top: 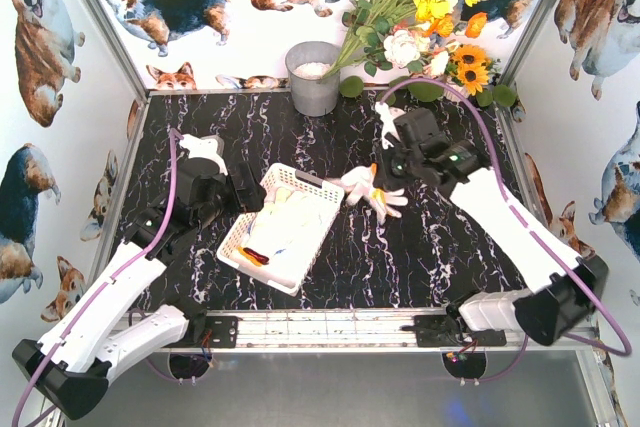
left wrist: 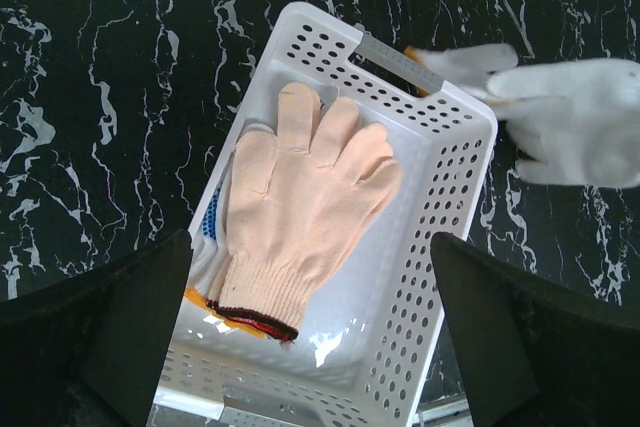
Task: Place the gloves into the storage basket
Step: Move the glove to the center of the board, then adjust the glove at the center of the board, then pick up the glove from the center of the board, then pair the glove with the glove.
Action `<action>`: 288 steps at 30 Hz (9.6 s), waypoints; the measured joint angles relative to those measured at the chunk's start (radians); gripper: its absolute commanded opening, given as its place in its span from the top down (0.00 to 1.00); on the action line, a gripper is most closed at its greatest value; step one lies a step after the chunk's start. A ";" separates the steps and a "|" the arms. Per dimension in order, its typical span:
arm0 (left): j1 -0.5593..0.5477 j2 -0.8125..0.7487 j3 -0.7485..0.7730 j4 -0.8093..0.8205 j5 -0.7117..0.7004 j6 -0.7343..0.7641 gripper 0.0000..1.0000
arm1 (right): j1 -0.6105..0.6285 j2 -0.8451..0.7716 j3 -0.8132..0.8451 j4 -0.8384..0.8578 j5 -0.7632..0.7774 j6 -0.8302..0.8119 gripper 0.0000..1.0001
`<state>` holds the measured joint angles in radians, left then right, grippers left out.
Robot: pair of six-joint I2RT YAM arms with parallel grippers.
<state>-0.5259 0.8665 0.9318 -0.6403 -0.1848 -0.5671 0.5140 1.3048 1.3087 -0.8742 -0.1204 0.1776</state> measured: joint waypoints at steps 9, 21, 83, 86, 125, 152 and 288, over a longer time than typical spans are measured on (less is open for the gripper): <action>0.000 -0.006 0.000 -0.007 0.020 0.003 0.00 | 0.001 -0.027 0.132 -0.258 0.158 -0.180 1.00; 0.000 -0.037 -0.003 -0.012 0.024 0.003 0.01 | 0.087 -0.031 0.069 -0.371 -0.002 -0.153 1.00; -0.159 -0.014 -0.119 0.160 0.237 0.019 0.14 | 0.014 0.360 -0.319 0.154 -0.016 0.109 0.68; -0.159 -0.017 -0.119 0.156 0.227 0.018 0.13 | 0.002 0.366 -0.295 0.153 -0.020 0.075 0.62; -0.160 0.019 -0.088 0.161 0.101 0.079 0.11 | -0.365 0.346 -0.433 0.460 -0.228 0.661 1.00; -0.200 0.231 0.119 0.457 0.509 0.188 0.11 | -0.365 -0.192 0.058 0.111 -0.659 0.398 1.00; -0.364 0.434 0.122 0.385 0.117 -0.791 0.20 | 0.561 -0.231 -0.255 0.095 0.738 0.401 1.00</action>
<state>-0.8894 1.3006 1.0538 -0.2550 -0.0673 -1.3582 1.0748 1.0740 1.0538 -0.7788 0.6174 0.5785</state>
